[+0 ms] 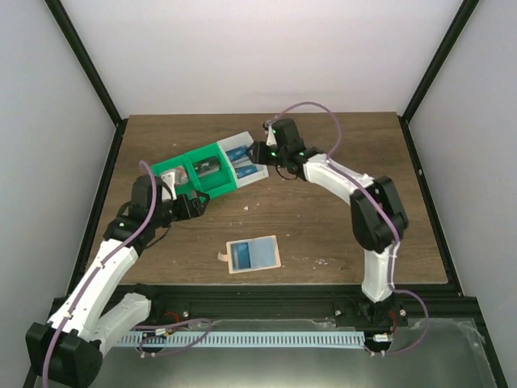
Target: Take the credit cards out of the card holder
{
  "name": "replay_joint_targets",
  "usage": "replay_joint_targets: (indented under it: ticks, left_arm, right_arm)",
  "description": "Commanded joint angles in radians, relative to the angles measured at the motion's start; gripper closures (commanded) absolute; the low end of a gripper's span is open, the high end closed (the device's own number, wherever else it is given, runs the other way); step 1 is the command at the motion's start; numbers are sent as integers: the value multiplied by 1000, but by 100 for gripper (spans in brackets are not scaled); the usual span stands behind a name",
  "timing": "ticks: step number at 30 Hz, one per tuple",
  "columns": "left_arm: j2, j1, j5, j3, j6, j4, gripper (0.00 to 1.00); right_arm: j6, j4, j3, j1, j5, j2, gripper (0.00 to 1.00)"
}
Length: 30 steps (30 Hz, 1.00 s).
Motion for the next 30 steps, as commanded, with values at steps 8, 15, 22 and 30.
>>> replay_joint_targets:
  ticks: [8, 15, 22, 30]
  left_arm:
    - [-20, -19, 312, -174, -204, 204, 16]
    - [54, -161, 255, -198, -274, 249, 21]
    - [113, -277, 259, -287, -383, 400, 27]
    - [173, -297, 336, -435, -517, 637, 25]
  right_arm:
    - [50, -59, -465, 52, -82, -391, 56]
    - [150, 70, -691, 218, -85, -504, 56]
    - [186, 111, -767, 364, -50, -515, 57]
    - [236, 201, -858, 417, -31, -485, 61]
